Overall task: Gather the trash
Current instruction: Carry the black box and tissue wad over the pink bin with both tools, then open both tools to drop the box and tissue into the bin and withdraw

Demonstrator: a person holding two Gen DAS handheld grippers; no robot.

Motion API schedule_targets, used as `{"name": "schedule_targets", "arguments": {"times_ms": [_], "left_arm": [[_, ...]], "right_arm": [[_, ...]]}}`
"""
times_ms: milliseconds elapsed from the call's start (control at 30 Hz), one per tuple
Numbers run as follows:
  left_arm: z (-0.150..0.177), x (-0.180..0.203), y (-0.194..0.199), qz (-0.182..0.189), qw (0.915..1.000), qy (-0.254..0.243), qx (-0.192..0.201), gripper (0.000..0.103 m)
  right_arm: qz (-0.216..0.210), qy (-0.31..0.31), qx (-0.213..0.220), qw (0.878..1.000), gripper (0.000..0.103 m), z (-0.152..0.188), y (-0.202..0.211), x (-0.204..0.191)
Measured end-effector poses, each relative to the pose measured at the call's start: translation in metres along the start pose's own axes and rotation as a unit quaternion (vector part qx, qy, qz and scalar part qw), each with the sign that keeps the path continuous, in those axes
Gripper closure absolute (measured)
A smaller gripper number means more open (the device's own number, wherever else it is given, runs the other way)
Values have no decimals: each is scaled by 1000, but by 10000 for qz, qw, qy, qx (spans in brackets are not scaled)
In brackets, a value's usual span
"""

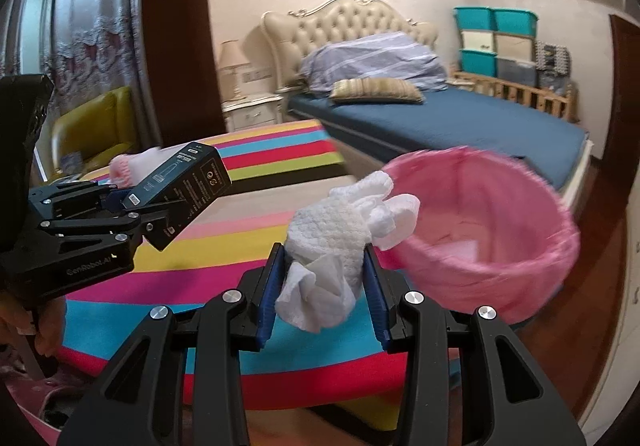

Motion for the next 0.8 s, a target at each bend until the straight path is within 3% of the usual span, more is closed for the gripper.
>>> {"name": "schedule_targets", "arguments": {"times_ms": [333,500,700,733,767,800], "left_arm": [[-80,53,-49,752,9964,-301,250,65],[-105,74,-83,957,9942,-412,254,65],[-129,84,-121,1234,9919,-211,215,64],[-132,85,-125,1296,9910,-219,238,64],[-136,88,-129,1309,9907,-260,254,62],[-139,88,-135,1236,9915,-322,238,51]], "right_arm": [[536,53,270,9982,62,-39,-12,83],[695,-44,184,9974,61,-49,-26,118],[742,-17,124,9972,60,-58,-43,140],[731,12,93,9973,58,-57,-45,141],[731,51,79,9973,46,-57,-48,143],[804,59,100,9967,30,-56,-49,147]]}}
Point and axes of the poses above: each gripper's, at about its wrist camera, not at the fingertips, and y roughly against the way its jaws point, x to its right, z to its underside, the point moved 5 cm from there along -y, roughly the way its jaws point, and after that the axes turned 11 degrees about -y, right-handed, at the moved point
